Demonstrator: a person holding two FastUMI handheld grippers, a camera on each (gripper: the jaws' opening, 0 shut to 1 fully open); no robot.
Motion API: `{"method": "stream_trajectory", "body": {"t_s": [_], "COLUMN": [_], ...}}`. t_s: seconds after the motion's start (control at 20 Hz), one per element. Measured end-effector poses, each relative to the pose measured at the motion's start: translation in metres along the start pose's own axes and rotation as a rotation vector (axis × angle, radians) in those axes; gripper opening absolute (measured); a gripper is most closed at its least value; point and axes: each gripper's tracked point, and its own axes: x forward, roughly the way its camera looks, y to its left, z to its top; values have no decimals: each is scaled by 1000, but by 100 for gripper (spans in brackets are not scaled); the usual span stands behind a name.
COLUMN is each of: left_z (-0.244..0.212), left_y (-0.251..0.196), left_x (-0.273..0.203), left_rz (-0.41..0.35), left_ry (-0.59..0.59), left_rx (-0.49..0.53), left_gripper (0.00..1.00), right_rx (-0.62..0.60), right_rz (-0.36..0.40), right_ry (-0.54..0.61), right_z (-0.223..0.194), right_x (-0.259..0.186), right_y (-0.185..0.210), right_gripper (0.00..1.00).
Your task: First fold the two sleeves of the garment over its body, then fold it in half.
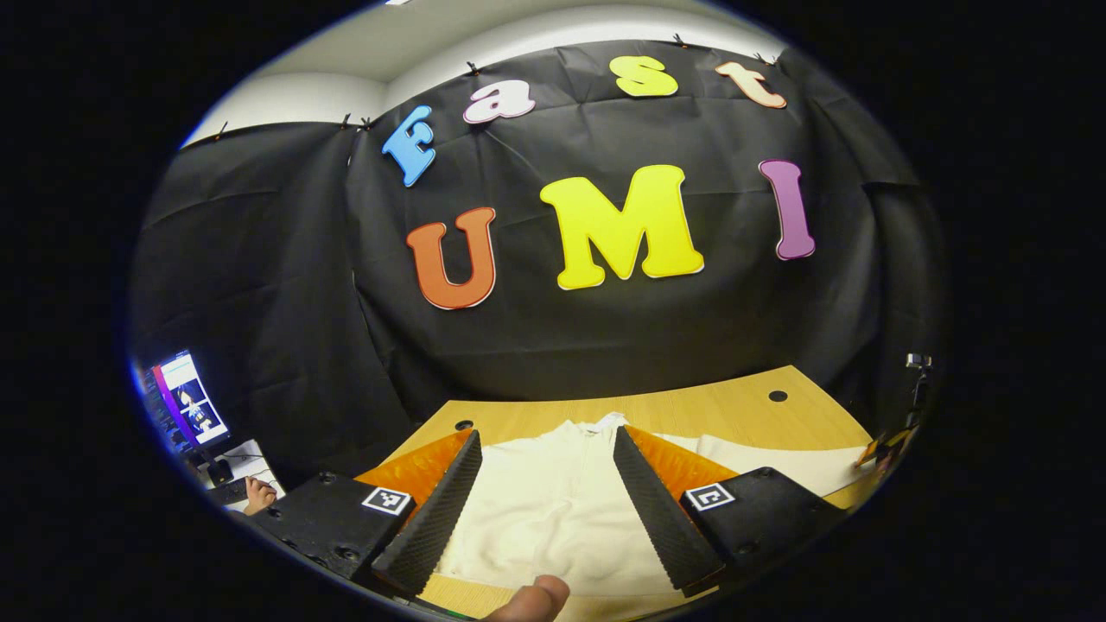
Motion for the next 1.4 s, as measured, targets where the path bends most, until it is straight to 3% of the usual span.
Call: {"method": "stream_trajectory", "body": {"t_s": [0.3, 0.5, 0.6, 0.7, 0.75, 0.85, 0.9, 1.15, 1.4], "left_z": [-5, -10, -10, -7, -2, 5, 2, -1, -2], "left_y": [30, 47, 58, 58, 58, 57, 57, 64, 69], "left_x": [8, 10, 13, 15, 16, 19, 23, 34, 42], "left_rz": [11, 14, 30, 19, 11, -19, -32, -51, -105], "left_ry": [17, 21, 5, -6, -22, -54, -45, -43, -58], "left_rx": [-17, -41, -51, -49, -46, -29, -37, -55, -92], "left_gripper": [99, 99, 99, 99, 99, 99, 99, 99, 99], "right_rx": [-73, -65, -70, -47, -49, -107, -81, -95, -155], "right_rz": [-37, -50, -28, -42, -55, -72, -78, -62, 6], "right_ry": [112, 188, 173, 176, 178, 185, 196, 149, 94], "right_z": [-2, 2, 5, 5, 6, 4, 1, 22, 47], "right_x": [4, 6, 9, 9, 8, 3, -4, -46, -110], "right_y": [5, 9, 18, 22, 21, 22, 27, 45, 109], "right_gripper": [87, 71, 50, 18, 12, 12, 1, 0, 0]}}
